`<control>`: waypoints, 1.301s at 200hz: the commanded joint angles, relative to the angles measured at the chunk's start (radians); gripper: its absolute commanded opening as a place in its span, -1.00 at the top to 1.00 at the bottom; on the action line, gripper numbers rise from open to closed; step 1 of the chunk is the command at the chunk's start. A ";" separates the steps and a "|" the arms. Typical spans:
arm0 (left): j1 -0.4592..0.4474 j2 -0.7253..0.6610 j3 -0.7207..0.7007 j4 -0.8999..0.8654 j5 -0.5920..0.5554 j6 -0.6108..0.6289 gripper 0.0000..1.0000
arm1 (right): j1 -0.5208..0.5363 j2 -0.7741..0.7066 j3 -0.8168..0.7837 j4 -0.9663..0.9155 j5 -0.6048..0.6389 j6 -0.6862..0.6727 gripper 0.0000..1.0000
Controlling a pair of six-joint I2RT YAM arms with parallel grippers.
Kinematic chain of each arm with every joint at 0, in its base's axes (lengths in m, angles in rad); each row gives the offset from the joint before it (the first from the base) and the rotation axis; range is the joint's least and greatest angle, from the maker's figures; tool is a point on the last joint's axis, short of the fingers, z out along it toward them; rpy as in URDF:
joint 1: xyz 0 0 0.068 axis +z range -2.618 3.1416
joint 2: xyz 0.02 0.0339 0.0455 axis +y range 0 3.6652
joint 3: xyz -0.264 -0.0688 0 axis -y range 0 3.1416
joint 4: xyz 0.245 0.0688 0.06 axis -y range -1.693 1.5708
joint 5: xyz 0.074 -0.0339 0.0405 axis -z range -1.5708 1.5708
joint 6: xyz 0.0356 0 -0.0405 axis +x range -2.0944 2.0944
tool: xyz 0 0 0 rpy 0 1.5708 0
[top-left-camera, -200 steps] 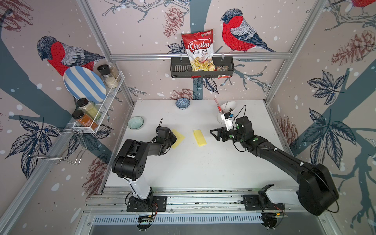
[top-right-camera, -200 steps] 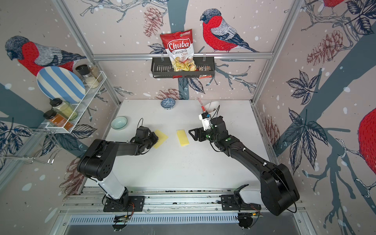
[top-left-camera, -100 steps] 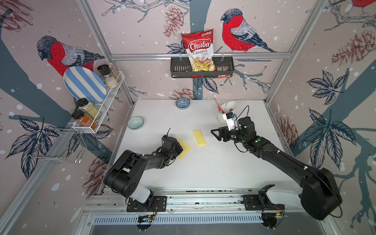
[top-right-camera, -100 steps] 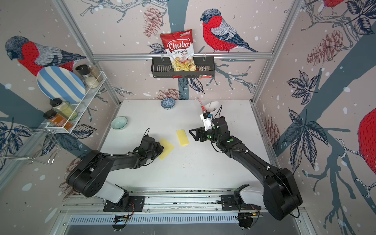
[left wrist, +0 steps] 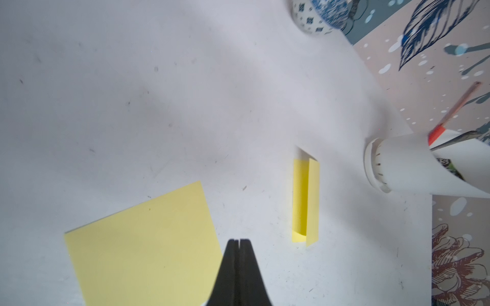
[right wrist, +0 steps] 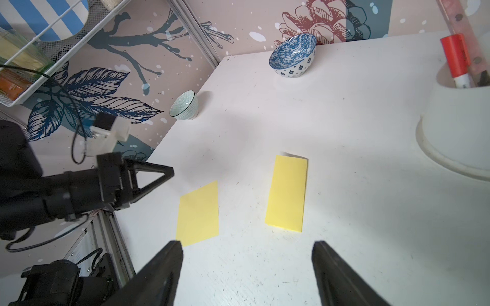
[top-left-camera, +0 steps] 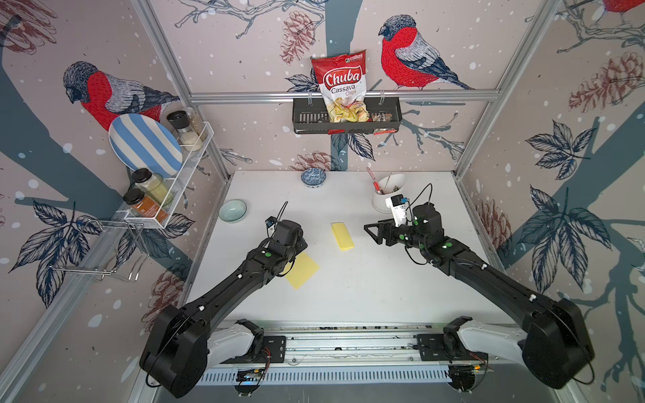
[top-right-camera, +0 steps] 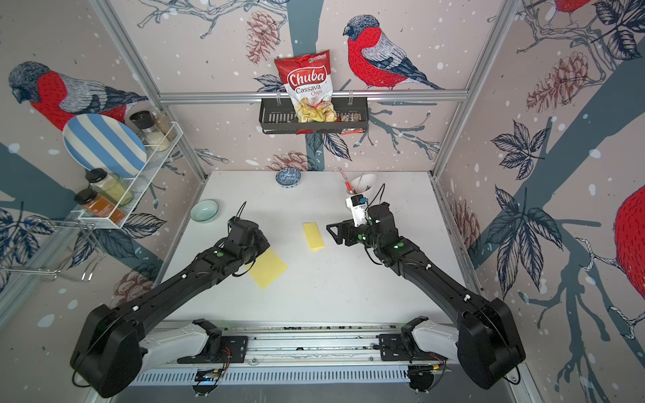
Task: Fold the square paper along the opposite sides
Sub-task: Move the paper at the center of the board, then pick up the paper from the center of the board.
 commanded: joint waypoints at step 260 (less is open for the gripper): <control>0.046 -0.066 -0.338 0.061 -0.014 -0.208 0.61 | 0.400 0.981 0.836 -0.373 -0.017 -0.197 -0.46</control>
